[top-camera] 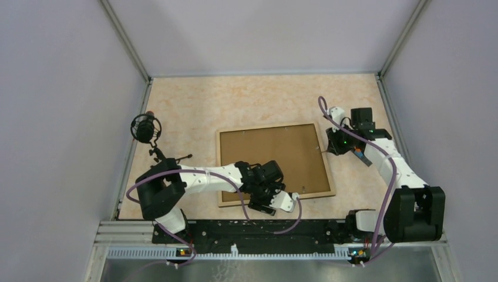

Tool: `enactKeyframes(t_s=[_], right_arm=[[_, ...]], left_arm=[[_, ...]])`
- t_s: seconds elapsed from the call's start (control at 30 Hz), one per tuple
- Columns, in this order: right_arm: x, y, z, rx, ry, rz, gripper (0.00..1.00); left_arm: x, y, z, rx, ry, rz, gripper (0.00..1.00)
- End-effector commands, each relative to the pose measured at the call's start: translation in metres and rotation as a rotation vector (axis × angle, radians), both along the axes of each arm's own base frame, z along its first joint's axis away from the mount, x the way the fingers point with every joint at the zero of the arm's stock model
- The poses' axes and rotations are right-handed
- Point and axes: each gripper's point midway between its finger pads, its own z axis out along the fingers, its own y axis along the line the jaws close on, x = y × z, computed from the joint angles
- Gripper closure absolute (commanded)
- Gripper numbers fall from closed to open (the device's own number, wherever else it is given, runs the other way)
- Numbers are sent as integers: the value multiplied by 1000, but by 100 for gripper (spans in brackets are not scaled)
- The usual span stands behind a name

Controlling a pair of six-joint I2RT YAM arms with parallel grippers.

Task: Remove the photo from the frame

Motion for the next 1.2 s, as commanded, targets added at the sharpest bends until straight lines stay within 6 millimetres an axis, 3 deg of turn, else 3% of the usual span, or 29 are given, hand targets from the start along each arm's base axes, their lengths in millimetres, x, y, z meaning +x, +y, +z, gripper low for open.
enactKeyframes(t_s=[0.0, 0.5, 0.83, 1.17], right_arm=[[15, -1, 8, -6, -88, -22, 100], [31, 0, 1, -37, -127, -30, 100], [26, 17, -6, -4, -115, 62, 100], [4, 26, -13, 21, -11, 162, 100]], left_arm=[[4, -7, -1, -9, 1, 7, 28], [-6, 0, -7, 28, 50, -36, 30], [-8, 3, -13, 47, 61, -50, 31], [-3, 1, -13, 54, 60, -41, 31]])
